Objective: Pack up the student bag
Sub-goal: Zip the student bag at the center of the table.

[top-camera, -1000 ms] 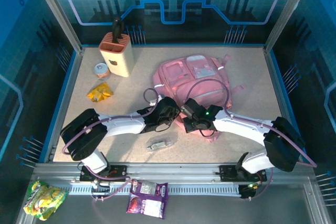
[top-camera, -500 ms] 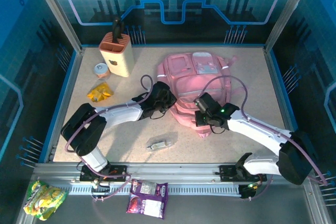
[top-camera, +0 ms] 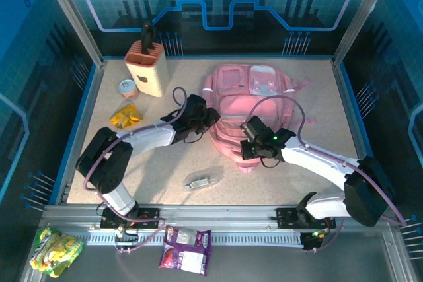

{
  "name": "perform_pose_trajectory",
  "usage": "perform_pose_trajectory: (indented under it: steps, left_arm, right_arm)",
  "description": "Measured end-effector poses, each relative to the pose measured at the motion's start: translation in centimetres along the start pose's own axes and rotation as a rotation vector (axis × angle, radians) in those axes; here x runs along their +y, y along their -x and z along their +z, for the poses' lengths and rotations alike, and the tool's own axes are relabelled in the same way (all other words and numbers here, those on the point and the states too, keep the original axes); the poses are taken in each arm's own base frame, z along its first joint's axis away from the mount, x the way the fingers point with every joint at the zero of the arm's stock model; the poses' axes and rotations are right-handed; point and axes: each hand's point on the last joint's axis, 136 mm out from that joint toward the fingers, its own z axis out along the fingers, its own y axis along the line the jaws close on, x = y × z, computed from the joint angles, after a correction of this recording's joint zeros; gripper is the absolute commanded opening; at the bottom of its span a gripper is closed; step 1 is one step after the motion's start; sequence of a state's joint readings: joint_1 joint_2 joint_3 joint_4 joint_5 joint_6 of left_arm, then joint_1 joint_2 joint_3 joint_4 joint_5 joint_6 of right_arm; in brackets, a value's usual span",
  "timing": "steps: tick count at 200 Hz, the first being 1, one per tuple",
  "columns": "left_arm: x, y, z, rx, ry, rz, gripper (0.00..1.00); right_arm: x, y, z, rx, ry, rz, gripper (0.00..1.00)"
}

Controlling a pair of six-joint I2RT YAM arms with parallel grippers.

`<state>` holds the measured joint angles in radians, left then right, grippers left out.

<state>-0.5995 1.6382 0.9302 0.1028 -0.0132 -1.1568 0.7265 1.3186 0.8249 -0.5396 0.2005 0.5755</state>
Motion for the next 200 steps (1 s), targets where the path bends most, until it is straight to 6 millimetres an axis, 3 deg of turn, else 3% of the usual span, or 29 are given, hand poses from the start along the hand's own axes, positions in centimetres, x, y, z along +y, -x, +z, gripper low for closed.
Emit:
perform_pose_trajectory:
  steps: [35, 83, 112, 138, 200]
  left_arm:
    - [0.1, -3.4, -1.6, 0.025, -0.045, -0.044, 0.57]
    - [-1.4, -8.4, -1.9, 0.06, -0.112, -0.12, 0.57]
    - [-1.9, -9.3, -1.8, 0.046, -0.126, -0.163, 0.51]
    - [-0.9, -9.7, -0.9, 0.028, -0.095, -0.205, 0.48]
    - [-0.2, -10.1, 0.8, -0.022, -0.05, -0.291, 0.51]
  right_arm:
    - [0.1, 0.0, 0.0, 0.0, 0.003, 0.0, 0.0]
    - [0.1, 0.0, 0.2, -0.003, 0.005, 0.001, 0.0]
    - [0.1, 0.0, 0.2, -0.006, 0.007, 0.001, 0.0]
    - [0.1, 0.0, 0.2, -0.007, 0.007, 0.001, 0.0]
    - [0.3, 0.1, 0.4, -0.011, 0.015, 0.002, 0.0]
